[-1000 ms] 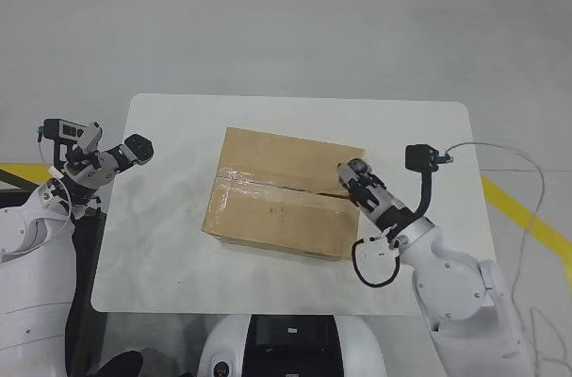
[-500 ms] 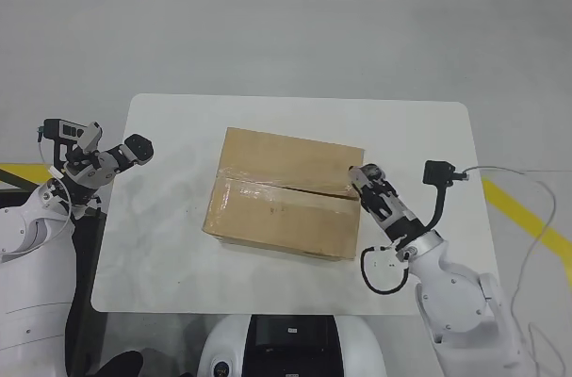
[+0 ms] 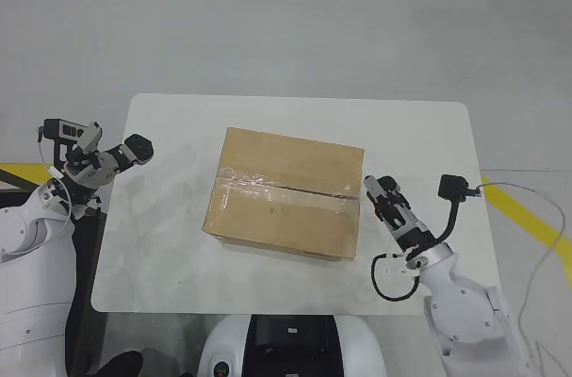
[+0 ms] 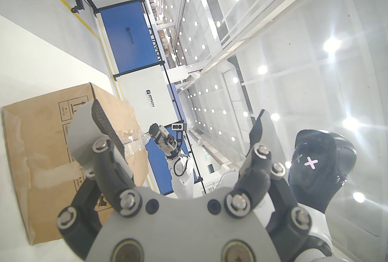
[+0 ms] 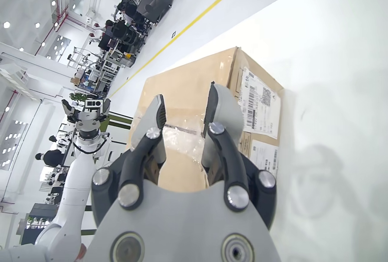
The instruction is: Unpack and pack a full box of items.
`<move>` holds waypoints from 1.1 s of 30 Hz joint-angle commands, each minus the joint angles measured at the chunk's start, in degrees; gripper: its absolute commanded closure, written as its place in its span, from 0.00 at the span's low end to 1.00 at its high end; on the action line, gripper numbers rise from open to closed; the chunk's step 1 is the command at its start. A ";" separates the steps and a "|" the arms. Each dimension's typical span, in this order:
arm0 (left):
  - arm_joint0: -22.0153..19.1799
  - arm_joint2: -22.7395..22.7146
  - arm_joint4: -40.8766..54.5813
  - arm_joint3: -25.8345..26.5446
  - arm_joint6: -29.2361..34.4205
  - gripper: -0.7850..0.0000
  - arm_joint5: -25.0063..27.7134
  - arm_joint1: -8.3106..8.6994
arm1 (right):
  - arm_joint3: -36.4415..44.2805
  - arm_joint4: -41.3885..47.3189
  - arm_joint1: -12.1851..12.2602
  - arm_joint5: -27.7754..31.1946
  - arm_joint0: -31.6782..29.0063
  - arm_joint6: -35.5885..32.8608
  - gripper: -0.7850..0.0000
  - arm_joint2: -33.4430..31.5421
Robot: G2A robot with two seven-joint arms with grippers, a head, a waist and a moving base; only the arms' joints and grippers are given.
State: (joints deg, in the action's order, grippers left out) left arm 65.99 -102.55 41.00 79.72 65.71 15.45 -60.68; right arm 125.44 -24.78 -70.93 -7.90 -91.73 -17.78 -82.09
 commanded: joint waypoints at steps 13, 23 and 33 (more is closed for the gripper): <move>0.00 0.00 0.00 0.00 0.00 0.00 0.00 0.00 | -0.44 12.62 0.00 2.90 -1.57 -1.39 0.33 -6.06; 0.00 0.00 0.00 0.00 0.00 0.00 0.00 0.00 | -3.64 25.08 0.22 -0.86 1.26 -9.85 0.01 -7.61; 0.00 0.00 0.00 0.00 0.00 0.00 0.00 0.00 | -4.40 25.71 0.86 -4.36 5.34 -18.78 0.51 -4.90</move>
State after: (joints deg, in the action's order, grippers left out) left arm 65.99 -102.55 41.00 79.72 65.71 15.45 -60.68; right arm 121.20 1.75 -70.18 -11.71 -86.84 -35.70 -87.29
